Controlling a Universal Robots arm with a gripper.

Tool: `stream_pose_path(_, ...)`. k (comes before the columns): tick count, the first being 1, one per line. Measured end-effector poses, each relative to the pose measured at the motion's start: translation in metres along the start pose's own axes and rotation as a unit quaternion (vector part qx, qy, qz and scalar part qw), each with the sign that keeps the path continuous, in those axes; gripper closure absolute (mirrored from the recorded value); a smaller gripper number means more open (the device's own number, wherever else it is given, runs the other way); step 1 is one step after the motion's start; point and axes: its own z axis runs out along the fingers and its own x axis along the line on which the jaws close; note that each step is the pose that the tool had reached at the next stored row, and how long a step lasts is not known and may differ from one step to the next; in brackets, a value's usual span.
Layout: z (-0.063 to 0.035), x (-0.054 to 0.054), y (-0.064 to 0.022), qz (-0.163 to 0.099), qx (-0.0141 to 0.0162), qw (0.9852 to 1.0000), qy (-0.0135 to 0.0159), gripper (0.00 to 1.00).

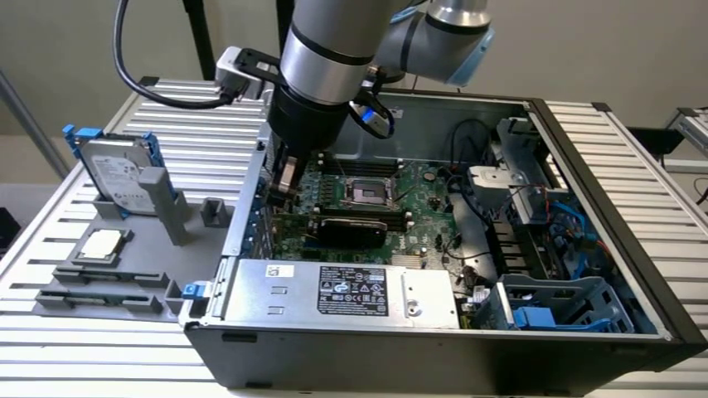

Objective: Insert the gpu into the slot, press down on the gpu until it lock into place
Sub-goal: 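Insert the gpu into the slot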

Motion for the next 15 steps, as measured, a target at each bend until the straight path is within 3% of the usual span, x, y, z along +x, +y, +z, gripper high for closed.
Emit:
stream_pose_path(11,-0.0012,-0.0017,0.0006,0.016,-0.0061,0.9999,-0.0043,0.89)
stream_pose_path(15,-0.0010,-0.0019,0.0005,0.021,-0.0067,0.9998,-0.0052,0.89)
